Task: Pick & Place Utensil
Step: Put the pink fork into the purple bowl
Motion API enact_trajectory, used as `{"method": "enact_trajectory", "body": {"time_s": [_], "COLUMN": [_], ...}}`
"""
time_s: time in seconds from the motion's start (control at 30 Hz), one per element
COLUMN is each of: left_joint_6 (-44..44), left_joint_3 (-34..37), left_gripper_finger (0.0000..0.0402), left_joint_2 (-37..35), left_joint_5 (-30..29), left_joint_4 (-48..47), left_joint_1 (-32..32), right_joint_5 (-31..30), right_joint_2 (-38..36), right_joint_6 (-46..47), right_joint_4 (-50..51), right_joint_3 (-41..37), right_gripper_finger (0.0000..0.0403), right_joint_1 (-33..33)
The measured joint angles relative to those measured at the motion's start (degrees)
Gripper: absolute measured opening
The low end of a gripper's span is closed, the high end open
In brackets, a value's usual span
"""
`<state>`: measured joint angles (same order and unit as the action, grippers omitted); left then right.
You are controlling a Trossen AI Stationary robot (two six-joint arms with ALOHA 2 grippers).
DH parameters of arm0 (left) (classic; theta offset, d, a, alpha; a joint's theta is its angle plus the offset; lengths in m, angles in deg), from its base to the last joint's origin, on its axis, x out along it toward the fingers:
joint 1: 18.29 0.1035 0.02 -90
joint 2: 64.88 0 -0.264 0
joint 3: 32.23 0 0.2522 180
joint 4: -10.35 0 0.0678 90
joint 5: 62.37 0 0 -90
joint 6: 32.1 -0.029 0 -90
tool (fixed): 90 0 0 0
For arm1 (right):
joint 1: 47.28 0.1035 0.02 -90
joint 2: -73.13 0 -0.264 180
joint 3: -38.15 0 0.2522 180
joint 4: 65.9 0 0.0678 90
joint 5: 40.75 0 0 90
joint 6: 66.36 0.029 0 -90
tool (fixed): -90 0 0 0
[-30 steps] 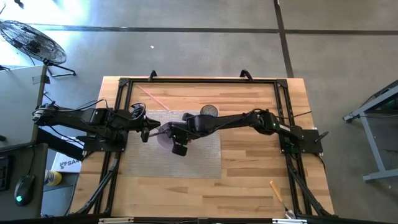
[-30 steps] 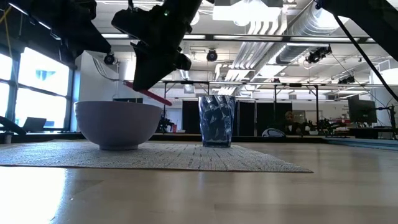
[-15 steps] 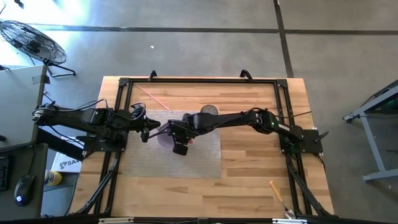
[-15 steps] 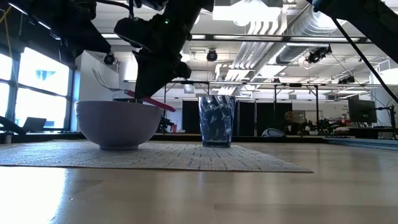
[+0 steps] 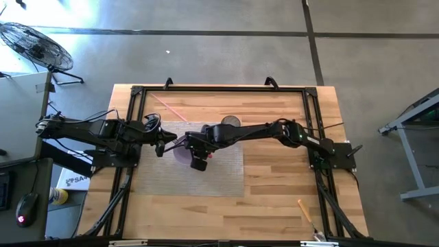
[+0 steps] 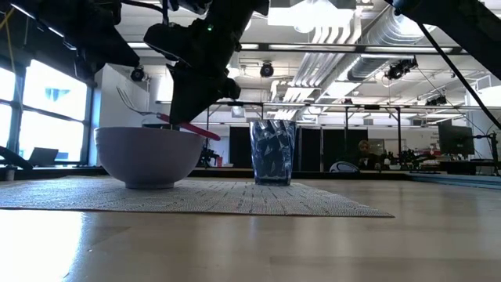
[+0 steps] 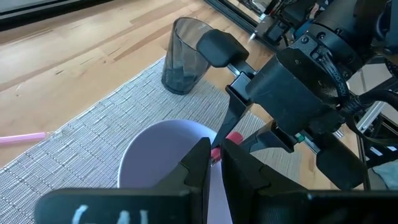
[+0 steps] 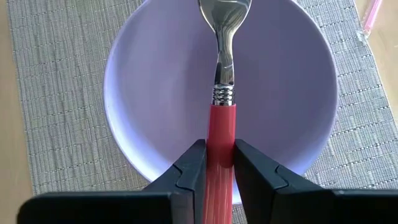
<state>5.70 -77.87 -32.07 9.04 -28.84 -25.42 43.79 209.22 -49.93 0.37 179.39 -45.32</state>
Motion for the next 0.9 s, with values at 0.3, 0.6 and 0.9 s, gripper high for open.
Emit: {"method": "enact_trajectory", "body": {"time_s": [0.3,0.6,0.9], "left_joint_6": [0.0,0.0,0.0], "left_joint_3": [0.0,0.0,0.0], "left_gripper_finger": [0.0034,0.0034,0.0034], "left_joint_2": [0.0,0.0,0.0], "left_joint_5": [0.0,0.0,0.0], "left_joint_4": [0.0,0.0,0.0], "left_joint_1": [0.0,0.0,0.0], "right_joint_5": [0.1,0.1,-0.1], "right_joint_2": [0.0,0.0,0.0], "right_joint_6": [0.0,-0.3,-0.8], "right_joint_4": [0.0,0.0,0.0], "right_joint_3": [0.0,0.0,0.0], "right_gripper_finger": [0.0069,0.0069,0.0069], "right_joint_1": [-0.1,-0.1,-0.1]}}
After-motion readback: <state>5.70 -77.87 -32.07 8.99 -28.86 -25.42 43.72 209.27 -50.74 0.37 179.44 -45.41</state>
